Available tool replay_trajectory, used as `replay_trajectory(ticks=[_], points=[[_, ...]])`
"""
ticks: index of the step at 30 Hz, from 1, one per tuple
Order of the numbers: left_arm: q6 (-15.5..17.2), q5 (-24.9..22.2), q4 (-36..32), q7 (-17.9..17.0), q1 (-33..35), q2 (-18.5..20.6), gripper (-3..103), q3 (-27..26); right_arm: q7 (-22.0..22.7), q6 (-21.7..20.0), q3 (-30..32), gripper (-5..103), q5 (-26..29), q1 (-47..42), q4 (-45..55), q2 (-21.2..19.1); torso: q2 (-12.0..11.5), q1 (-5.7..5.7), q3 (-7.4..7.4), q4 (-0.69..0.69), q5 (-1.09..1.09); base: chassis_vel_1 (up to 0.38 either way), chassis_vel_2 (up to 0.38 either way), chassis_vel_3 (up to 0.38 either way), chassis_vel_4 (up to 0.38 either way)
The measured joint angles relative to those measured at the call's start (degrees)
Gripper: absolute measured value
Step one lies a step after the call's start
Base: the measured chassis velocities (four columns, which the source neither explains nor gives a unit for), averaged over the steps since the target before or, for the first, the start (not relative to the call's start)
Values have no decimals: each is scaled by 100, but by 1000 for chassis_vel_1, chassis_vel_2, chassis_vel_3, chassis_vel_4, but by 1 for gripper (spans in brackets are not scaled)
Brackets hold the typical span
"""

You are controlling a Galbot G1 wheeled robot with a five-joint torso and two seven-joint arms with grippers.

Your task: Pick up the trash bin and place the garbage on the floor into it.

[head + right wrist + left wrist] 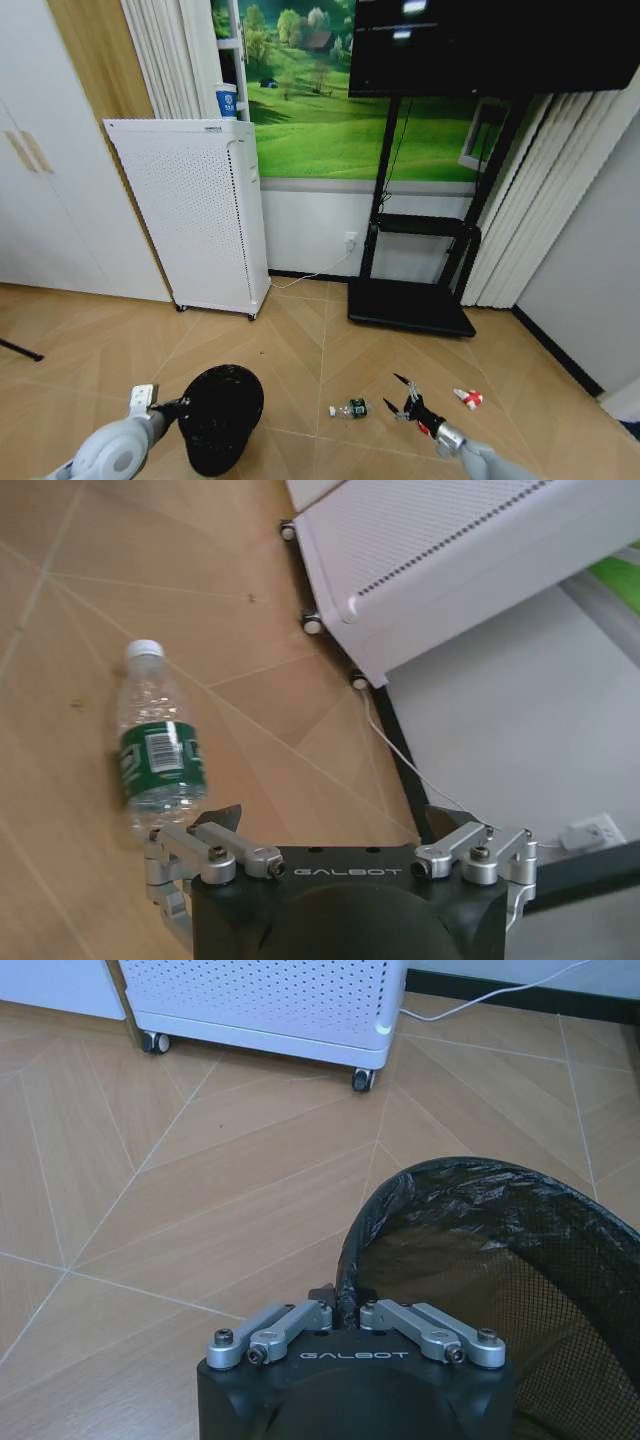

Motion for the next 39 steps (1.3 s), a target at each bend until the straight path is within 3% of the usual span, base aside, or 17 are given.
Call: replay_trajectory(ticks=[13,25,39], points=[[-18,33,-194,-43,302,-20,7,-186,630,-500,-1028,100,-696,304,-325,354,0,0,0,1,0,0,0,0,0],[-30,32,-189,-43,270,-70,7,-147,1068,-1007,-2182,100,-566,1093,-1288,952,0,0,0,2,0,0,0,0,0],[-72,-22,-66,34,-4,-106,7,48,1057,-907,-3126,100,-551,1381,-1785,995,0,0,1,1,0,0,0,0,0]])
